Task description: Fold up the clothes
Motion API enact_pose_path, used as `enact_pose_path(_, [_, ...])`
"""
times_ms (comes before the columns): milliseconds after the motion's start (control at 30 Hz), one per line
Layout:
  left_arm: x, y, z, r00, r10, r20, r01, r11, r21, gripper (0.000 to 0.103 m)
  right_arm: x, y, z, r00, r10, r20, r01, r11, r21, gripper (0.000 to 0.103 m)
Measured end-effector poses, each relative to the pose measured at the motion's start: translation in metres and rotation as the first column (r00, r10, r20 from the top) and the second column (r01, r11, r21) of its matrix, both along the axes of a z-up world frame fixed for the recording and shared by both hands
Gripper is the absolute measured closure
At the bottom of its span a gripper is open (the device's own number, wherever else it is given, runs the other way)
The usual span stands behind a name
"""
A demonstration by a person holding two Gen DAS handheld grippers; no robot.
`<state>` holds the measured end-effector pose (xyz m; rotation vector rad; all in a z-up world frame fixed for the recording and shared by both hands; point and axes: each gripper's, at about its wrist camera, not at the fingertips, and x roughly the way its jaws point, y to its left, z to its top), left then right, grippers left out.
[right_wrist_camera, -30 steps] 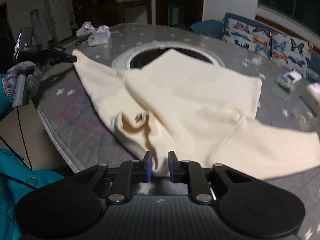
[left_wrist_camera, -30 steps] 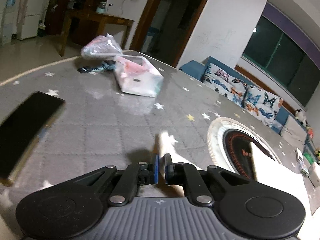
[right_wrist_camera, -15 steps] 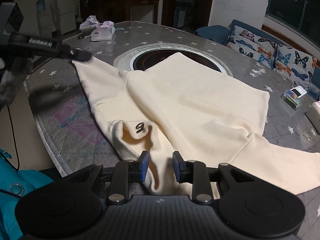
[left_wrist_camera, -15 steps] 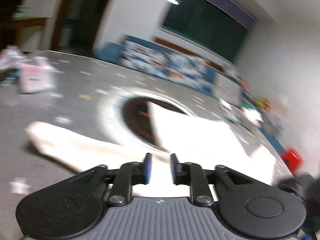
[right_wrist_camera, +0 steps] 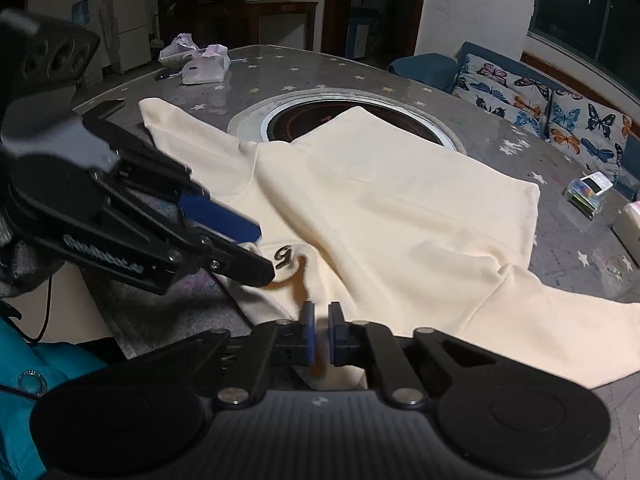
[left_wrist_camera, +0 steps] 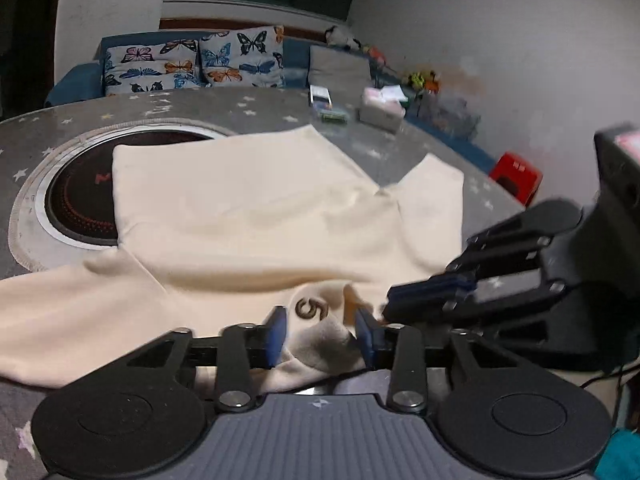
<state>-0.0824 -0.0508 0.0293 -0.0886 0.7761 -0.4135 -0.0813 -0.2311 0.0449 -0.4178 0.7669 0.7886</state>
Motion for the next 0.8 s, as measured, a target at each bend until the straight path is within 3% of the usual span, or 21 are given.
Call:
enact_pose_path(67, [-0.005,0.000,-0.001,1.000,-0.007,0.003,0.007,1.000,0.008,0.090,-0.002,-0.002,0.002,1.000,0.006,0.000,-0.006,1.000,0.005,0.101])
enact_pose_path(233, [-0.028,0.007,0.016,0.995,-0.067,0.076,0.068,0.998,-0.005,0.091,-0.015,-0.005,0.013,0.997,0.074,-0.026,-0.074,0.997,0.019,0.101])
enact_pose_path(333, [-0.029,0.011,0.009,0.995,-0.090,0.039,0.090,0.996,0.010,0.091,-0.014,-0.006,0.016,0.995,0.084,-0.046,-0.082,0.996,0.037,0.098])
enact_pose_path(433, [-0.025,0.016,0.003,0.997,-0.081,-0.006,0.081,0.997,-0.001,0.090,-0.006,-0.008,0.023,0.998,0.049,-0.033,-0.047,0.996,0.078,0.095])
enact_pose_path(533, [-0.021,0.021,0.013,0.997,-0.074,0.020,0.074,0.997,-0.033,0.086,0.007,-0.011,0.022,1.000,-0.010,-0.022,0.012,0.995,0.097,0.095])
enact_pose_path(700, [-0.003,0.023,0.028,0.998,-0.031,0.061,0.035,0.997,-0.069,0.085,0.012,-0.004,0.001,0.997,0.003,-0.081,0.001,0.999,0.050,0.088])
enact_pose_path(800, [0.012,0.025,0.028,0.998,0.015,0.055,-0.010,0.996,-0.088,0.086,0.004,-0.004,-0.001,0.997,0.020,-0.069,-0.018,0.999,0.028,0.080])
